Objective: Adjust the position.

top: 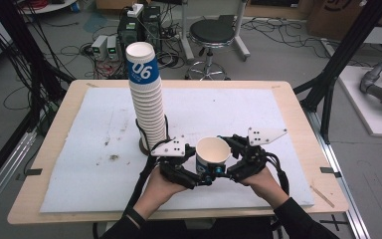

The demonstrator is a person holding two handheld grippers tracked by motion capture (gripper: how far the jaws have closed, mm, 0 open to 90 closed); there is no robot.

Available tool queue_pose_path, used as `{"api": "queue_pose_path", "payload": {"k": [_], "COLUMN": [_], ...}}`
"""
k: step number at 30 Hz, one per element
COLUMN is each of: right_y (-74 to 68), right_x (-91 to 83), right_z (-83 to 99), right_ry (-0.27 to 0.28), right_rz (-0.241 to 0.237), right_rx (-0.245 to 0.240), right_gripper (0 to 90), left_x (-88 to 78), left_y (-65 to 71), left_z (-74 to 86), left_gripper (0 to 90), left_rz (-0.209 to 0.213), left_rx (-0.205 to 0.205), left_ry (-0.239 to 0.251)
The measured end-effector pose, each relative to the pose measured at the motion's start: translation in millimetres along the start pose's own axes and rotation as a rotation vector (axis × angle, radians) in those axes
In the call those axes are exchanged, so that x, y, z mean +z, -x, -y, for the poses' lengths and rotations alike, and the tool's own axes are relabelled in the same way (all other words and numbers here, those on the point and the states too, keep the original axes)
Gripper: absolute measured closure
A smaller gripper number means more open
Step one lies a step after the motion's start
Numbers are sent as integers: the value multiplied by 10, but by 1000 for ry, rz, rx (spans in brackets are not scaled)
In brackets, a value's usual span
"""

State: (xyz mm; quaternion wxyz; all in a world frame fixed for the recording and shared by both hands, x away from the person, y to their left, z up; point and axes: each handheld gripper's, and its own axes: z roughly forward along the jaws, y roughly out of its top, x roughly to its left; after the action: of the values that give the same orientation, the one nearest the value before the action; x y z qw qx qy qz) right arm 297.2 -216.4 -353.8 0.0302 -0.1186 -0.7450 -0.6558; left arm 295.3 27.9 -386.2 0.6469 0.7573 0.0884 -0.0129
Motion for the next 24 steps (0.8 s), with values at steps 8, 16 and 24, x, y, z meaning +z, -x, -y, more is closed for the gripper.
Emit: {"api": "queue_pose_path", "payload": {"k": [8, 16, 24], "right_y": [-2, 8, 45], "right_x": [-1, -31, -110], "right_z": [3, -3, -11], "right_ry": [-4, -8, -2], "right_rz": [0, 20, 52], "right_rx": [-16, -27, -37], "right_gripper": [200, 204, 204], "left_x": [-8, -46, -140], "left_y": [3, -5, -29], "left_z": [5, -10, -29], "left_gripper": [270, 170, 138], "left_rz": [-6, -39, -65], "left_rx": [7, 11, 22], "left_ry": [2, 7, -5]}}
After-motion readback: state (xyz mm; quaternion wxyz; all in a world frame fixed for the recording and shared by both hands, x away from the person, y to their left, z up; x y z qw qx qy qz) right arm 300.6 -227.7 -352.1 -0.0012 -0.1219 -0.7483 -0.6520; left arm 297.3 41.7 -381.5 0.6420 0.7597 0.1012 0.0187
